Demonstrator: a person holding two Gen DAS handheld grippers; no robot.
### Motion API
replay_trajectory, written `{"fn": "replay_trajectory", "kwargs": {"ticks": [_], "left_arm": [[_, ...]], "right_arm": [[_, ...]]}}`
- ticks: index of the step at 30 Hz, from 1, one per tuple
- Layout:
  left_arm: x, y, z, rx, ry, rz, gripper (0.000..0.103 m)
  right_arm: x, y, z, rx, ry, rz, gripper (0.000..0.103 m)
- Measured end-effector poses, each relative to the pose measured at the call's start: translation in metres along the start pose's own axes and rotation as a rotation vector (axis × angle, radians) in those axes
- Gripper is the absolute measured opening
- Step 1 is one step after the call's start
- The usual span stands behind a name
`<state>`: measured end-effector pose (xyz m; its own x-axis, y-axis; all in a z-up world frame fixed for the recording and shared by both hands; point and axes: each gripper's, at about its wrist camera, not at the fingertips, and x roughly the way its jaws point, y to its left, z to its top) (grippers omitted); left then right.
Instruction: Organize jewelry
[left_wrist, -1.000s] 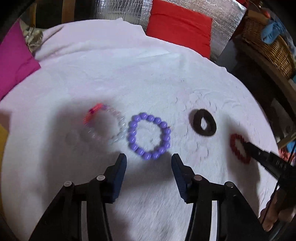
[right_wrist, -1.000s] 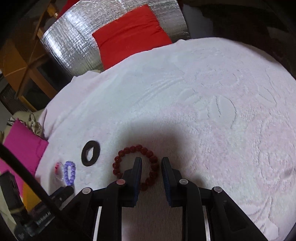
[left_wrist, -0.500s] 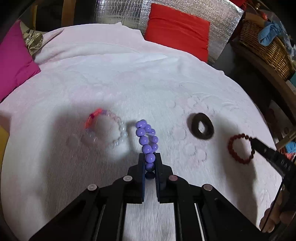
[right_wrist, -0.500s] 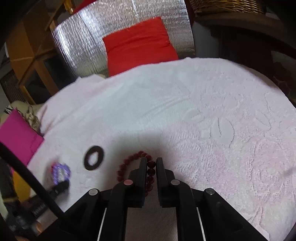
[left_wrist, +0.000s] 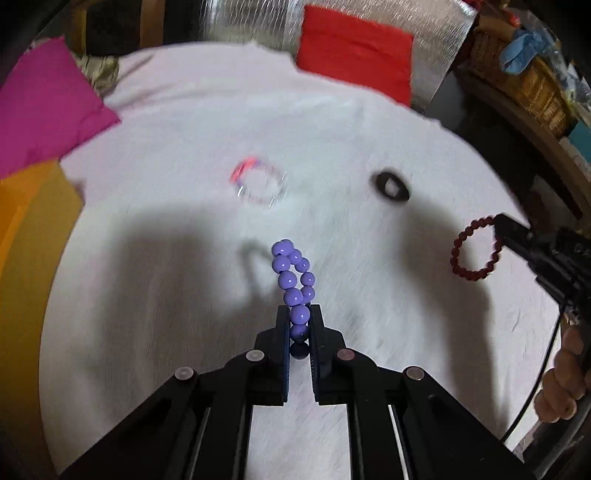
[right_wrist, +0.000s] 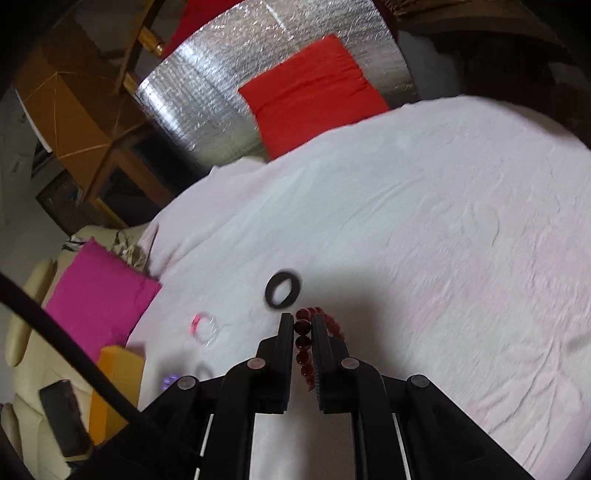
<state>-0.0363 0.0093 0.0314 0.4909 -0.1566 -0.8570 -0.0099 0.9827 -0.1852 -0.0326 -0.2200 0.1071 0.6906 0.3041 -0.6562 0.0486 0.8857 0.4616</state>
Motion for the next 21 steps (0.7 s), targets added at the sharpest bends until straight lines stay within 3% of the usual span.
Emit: {"fn": "replay_trajectory", "kwargs": {"ticks": [5, 7, 9, 12, 16, 21], "left_arm": [[0.005, 0.017, -0.001, 0.005, 0.061, -0.026, 0.011], [0.005, 0.021, 0.001, 0.023, 0.066, -0.017, 0.030], [0.003, 0.024, 0.004, 0.026, 0.080, -0.057, 0.036], [-0.006, 0.027, 0.009, 0.038, 0.048, -0.048, 0.055], [-0.019, 0.028, 0.012, 0.098, 0.000, -0.018, 0.057], [-0.018, 0.036, 0.016, 0.117, -0.006, 0.032, 0.057]], "right_arm": [[0.012, 0.000, -0.012, -0.025, 0.109, -0.070, 0.011], [0.018, -0.012, -0.014, -0.010, 0.148, -0.146, 0.014], [0.024, -0.025, -0.012, 0.037, 0.198, -0.168, 0.014], [0.026, -0.036, -0.006, 0.075, 0.204, -0.214, 0.014], [0.028, -0.029, -0.001, 0.017, 0.189, -0.248, 0.015], [0.038, -0.021, -0.003, -0.052, 0.231, -0.269, 0.016]]}}
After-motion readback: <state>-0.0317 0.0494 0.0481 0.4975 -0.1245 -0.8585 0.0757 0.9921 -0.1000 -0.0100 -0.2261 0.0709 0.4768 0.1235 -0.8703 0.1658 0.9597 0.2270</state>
